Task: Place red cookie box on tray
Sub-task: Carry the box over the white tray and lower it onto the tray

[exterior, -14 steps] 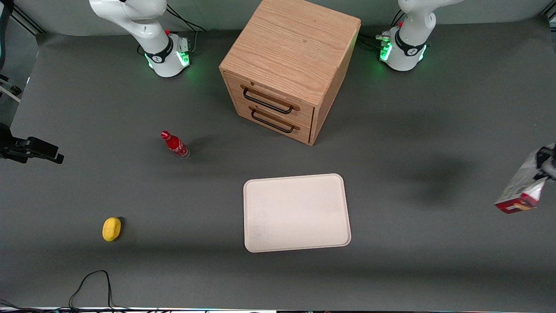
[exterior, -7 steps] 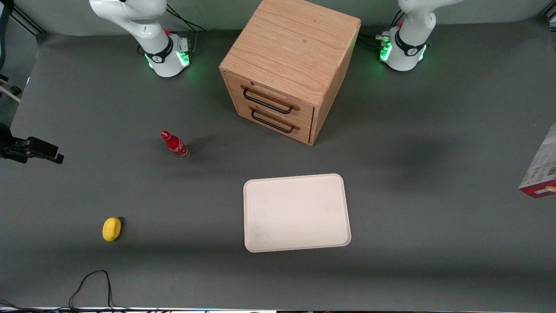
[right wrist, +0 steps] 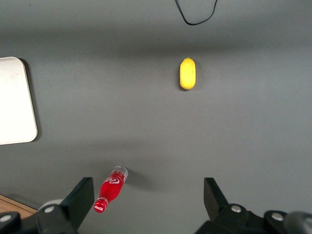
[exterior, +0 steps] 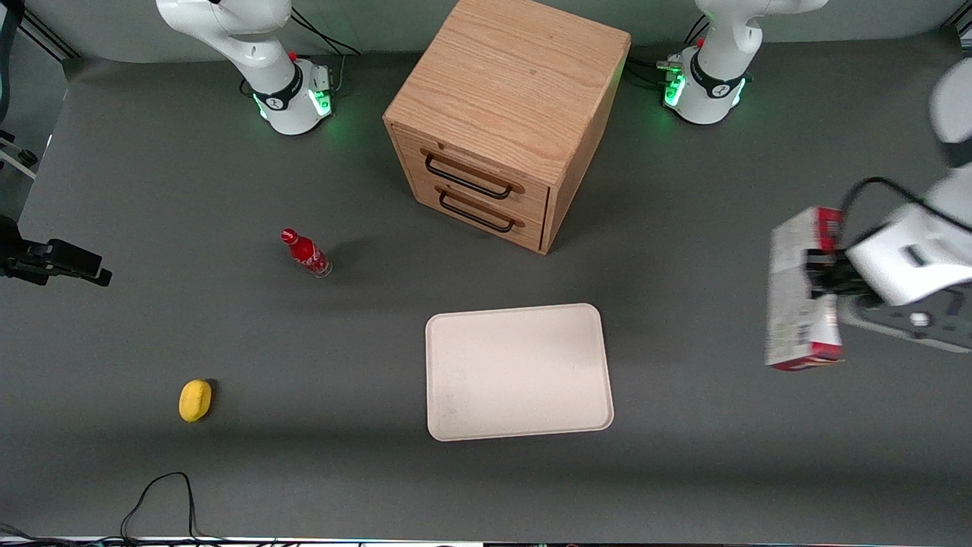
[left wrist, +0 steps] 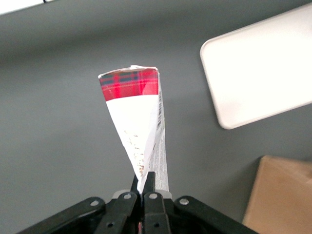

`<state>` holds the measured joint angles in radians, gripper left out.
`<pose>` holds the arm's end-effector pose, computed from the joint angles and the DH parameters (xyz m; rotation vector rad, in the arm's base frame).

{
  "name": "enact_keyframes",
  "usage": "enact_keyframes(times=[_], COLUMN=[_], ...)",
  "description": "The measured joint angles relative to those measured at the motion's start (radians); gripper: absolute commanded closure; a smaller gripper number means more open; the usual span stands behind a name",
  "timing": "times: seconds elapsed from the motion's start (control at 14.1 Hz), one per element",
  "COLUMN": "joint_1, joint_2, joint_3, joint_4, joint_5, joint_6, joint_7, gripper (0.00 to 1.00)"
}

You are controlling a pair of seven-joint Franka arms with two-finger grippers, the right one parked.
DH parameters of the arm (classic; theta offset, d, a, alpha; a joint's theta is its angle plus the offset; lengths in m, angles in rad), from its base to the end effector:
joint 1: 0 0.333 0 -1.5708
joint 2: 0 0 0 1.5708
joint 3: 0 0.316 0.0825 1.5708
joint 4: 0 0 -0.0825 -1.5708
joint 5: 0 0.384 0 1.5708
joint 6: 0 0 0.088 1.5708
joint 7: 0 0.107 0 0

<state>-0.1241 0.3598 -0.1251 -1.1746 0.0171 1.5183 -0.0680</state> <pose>0.6390 -0.1437 0.5891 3.1054 -0.2689 -0.0273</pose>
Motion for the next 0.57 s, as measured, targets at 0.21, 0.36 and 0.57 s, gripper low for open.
enact_keyframes(times=[0.21, 0.36, 0.57], joint_1=[-0.153, -0.254, -0.339], joint_2=[0.035, 0.056, 0.071], joint_3=[-0.001, -0.001, 0.000], joint_4=[0.021, 0.031, 0.046], joint_5=[0.009, 0.031, 0.050], joint_6=[0.029, 0.036, 0.041], joint_7=[-0.304, -0.424, -0.522], gripper=[1.00, 1.00, 1.00])
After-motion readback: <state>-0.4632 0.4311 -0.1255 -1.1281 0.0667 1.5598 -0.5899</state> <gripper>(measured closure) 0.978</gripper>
